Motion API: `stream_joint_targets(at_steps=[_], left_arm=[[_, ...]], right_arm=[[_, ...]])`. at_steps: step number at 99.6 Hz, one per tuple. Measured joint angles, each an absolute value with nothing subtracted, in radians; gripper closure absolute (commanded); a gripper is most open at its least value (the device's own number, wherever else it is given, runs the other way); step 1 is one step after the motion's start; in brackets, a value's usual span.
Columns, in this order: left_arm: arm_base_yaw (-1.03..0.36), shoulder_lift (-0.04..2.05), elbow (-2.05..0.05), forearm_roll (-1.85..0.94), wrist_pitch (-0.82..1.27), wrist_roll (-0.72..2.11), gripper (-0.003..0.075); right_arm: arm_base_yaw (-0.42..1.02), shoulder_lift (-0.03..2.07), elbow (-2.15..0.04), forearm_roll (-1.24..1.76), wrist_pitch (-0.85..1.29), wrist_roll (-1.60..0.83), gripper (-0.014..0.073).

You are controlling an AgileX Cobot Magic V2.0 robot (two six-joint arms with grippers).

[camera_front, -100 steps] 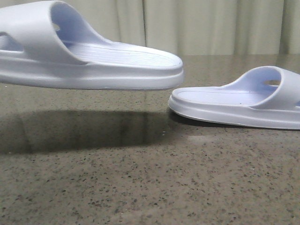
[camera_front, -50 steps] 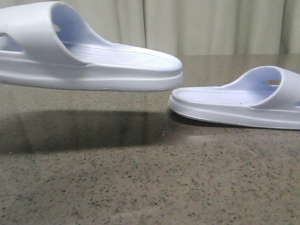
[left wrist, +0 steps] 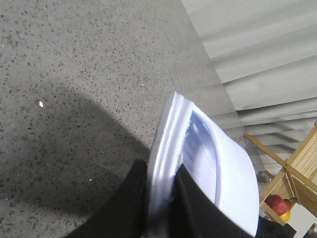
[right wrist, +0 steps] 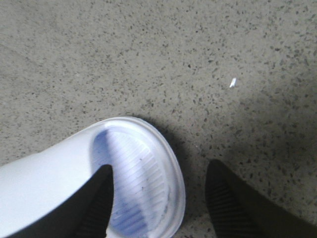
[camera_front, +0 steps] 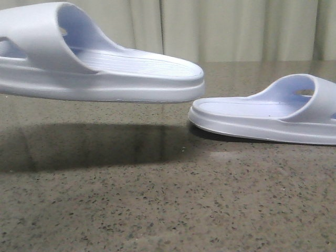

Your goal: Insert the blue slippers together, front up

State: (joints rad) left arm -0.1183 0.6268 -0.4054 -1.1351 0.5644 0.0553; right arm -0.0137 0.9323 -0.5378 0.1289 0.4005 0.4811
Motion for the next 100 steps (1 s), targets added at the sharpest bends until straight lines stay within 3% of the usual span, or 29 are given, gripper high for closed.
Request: stream_joint_targets(at_steps=[100], left_arm=[[-0.118,0.627,-0.405,-1.135,0.564,0.055,0.0704]], right_arm=[[-0.014,1.093,-0.545,0.171,0.323,0.481,0.0244]])
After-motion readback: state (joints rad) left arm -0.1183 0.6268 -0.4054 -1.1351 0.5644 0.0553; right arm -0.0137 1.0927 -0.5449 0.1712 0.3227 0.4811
